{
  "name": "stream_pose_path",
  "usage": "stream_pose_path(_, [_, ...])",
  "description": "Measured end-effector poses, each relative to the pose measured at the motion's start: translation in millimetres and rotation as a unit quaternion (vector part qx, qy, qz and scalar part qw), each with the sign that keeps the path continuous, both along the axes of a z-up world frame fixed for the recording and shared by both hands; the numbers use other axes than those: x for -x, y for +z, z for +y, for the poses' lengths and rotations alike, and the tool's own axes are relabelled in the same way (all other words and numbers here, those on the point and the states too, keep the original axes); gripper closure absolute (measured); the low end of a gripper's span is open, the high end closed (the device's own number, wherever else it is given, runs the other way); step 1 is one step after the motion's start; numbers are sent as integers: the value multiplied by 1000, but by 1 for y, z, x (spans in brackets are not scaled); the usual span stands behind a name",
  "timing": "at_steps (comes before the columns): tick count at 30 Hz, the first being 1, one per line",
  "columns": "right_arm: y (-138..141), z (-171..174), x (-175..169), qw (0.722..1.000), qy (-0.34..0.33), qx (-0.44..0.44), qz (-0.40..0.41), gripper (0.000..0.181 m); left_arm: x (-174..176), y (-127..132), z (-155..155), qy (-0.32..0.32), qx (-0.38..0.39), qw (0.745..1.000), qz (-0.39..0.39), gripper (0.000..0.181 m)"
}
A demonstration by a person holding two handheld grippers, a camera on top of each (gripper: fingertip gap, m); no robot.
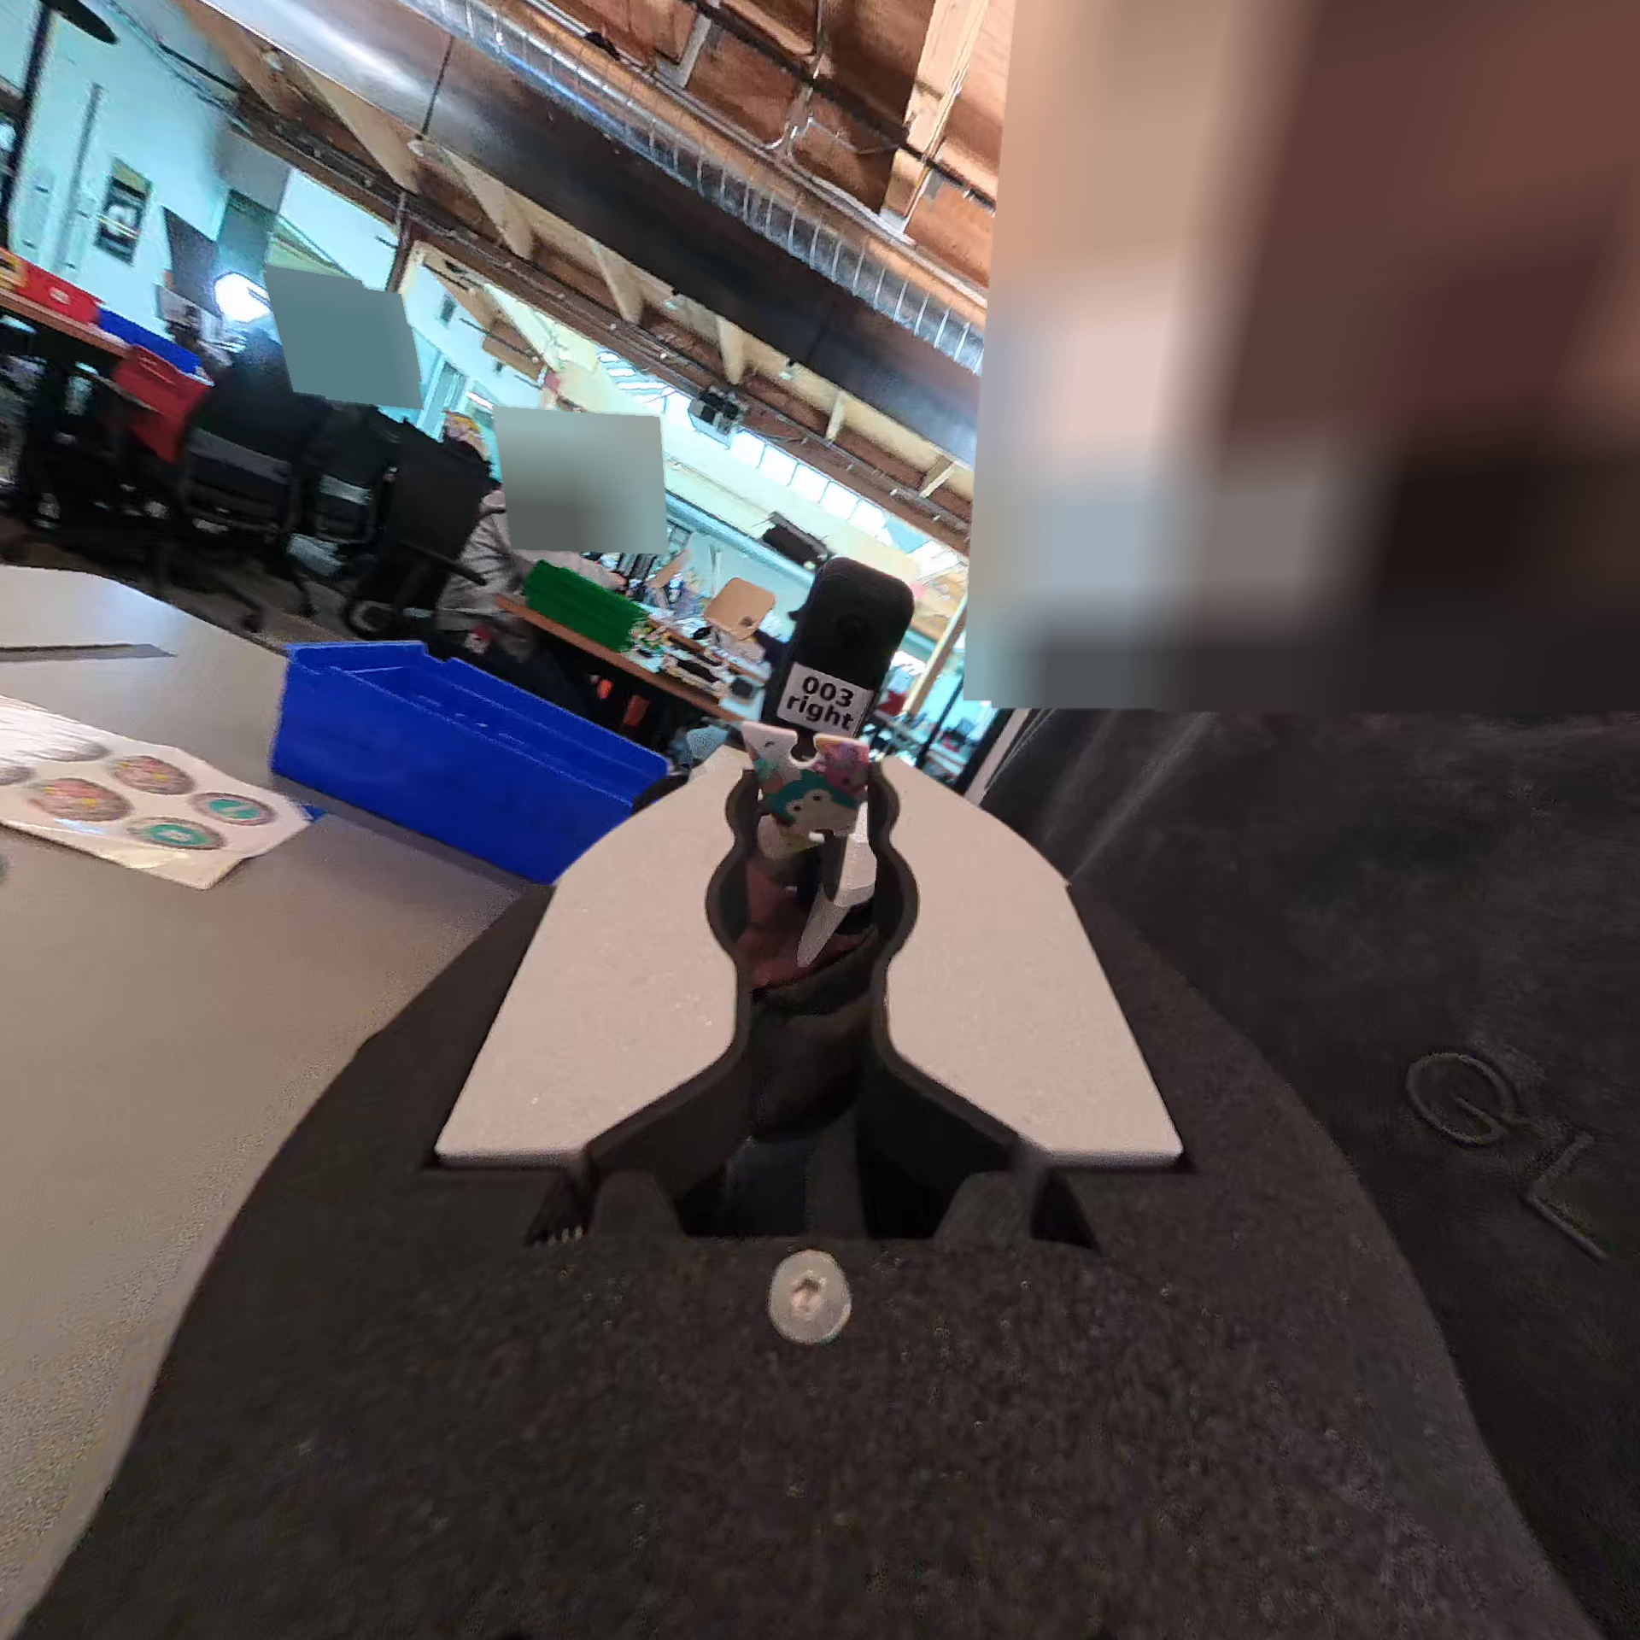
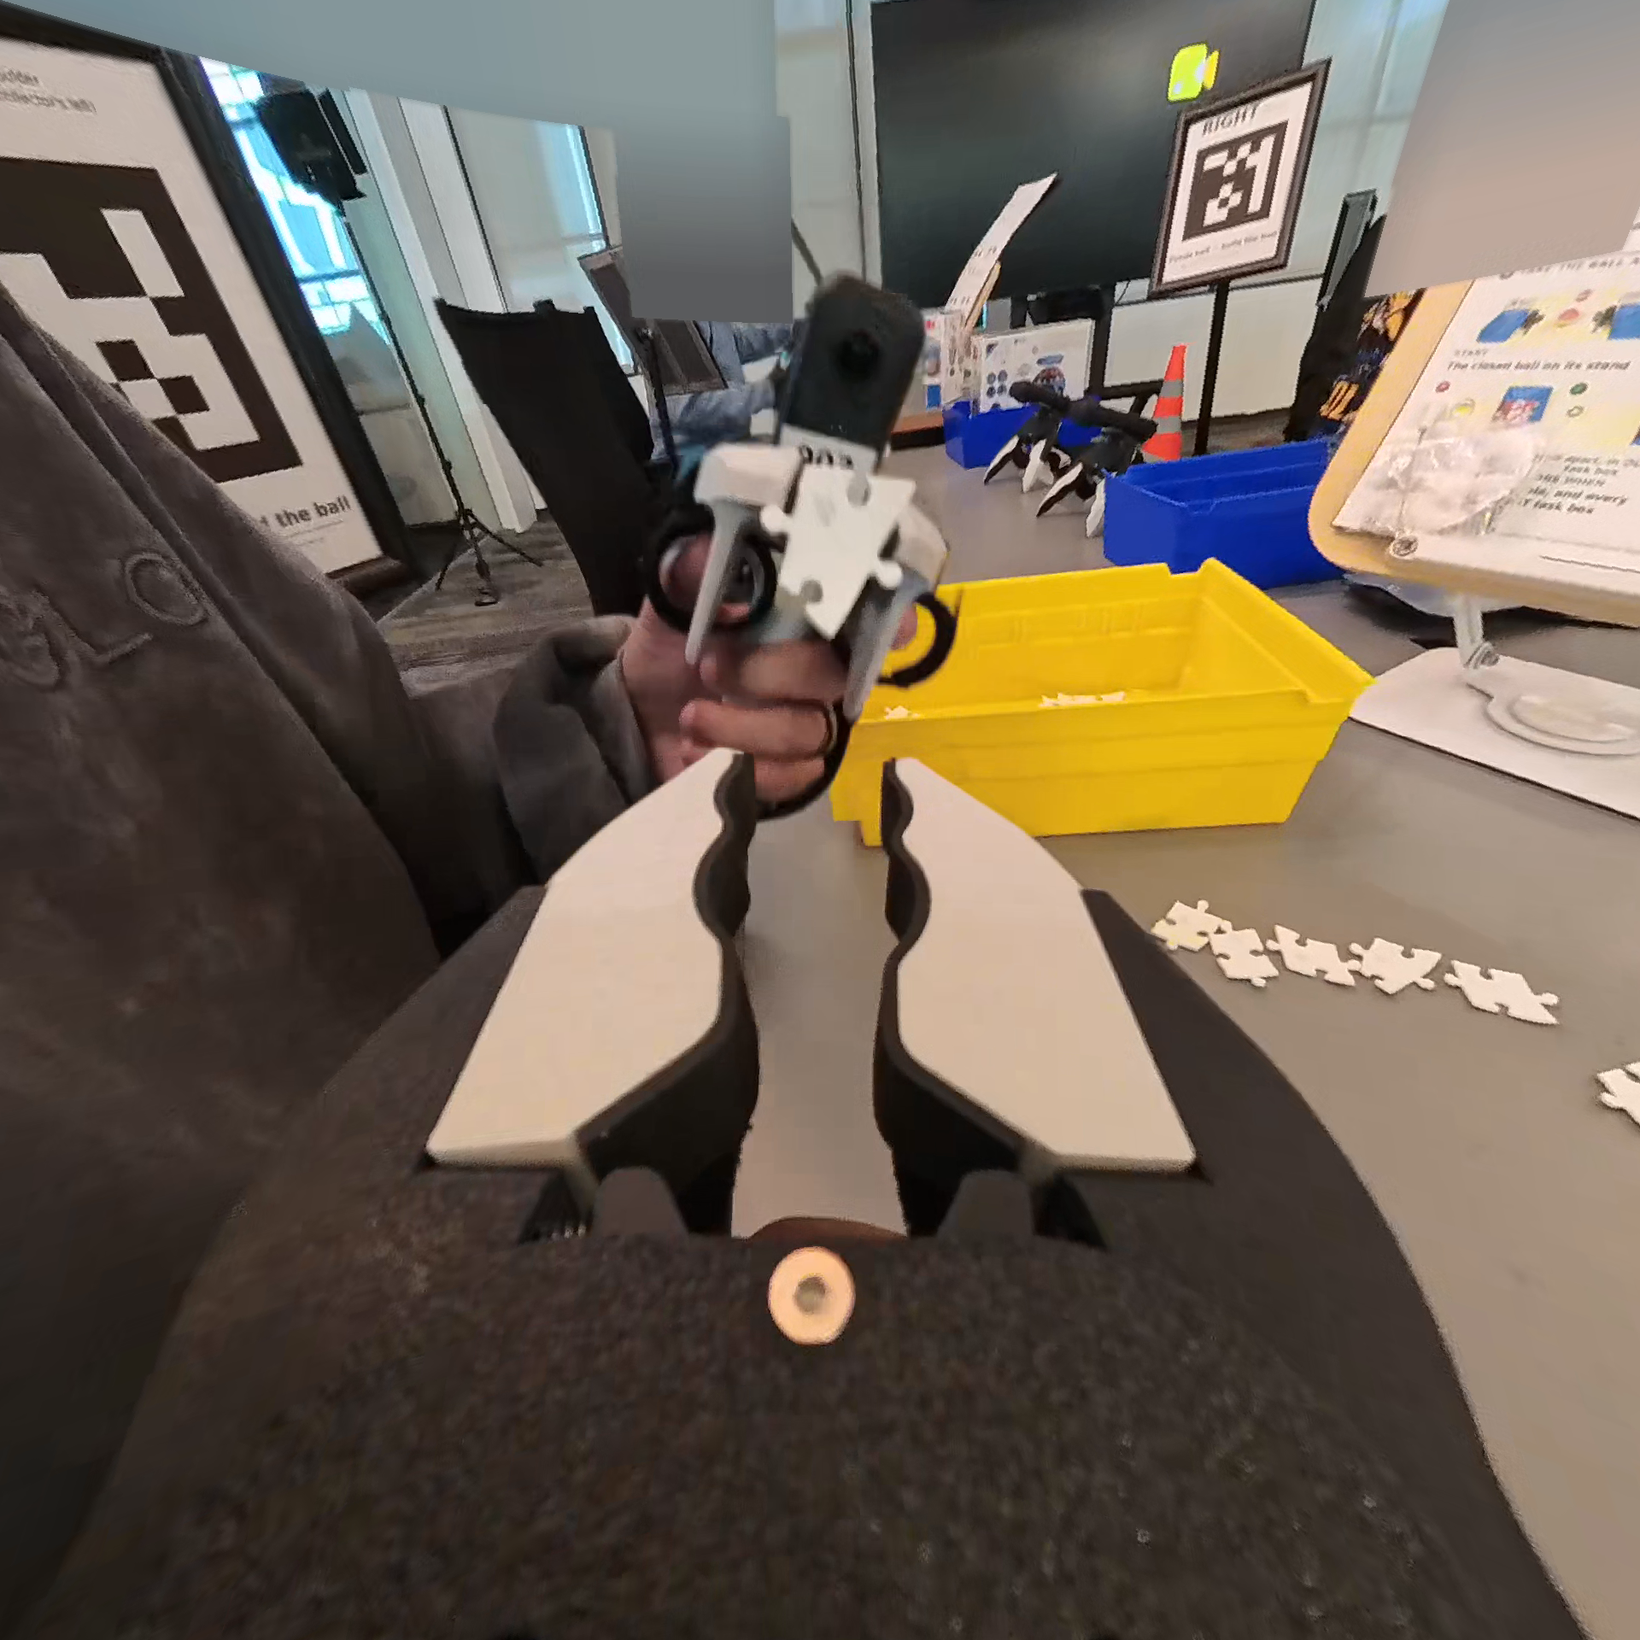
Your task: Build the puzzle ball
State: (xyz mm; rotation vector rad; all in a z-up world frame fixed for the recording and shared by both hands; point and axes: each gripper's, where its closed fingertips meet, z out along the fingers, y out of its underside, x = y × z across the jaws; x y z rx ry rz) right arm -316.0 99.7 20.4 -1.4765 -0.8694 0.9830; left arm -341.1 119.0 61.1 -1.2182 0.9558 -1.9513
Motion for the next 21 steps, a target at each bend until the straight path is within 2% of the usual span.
stream_pose_path(9, [7, 1, -21, 986, -100, -119, -54, 154, -48, -23, -7, -41, 123, 991, -31, 158])
stream_pose_path(14, [-14, 12, -29, 971, -146, -133, -133, 164, -69, -46, -6, -29, 171, 985, -13, 158])
stream_pose_path(18, [-22, 19, -41, 965, -173, -128, -151, 177, -73, -61, 2, -12, 215, 977, -11, 158])
stream_pose_path(21, [-24, 22, -44, 967, -171, -114, -151, 179, -72, -77, 5, 10, 219, 975, 22, 157])
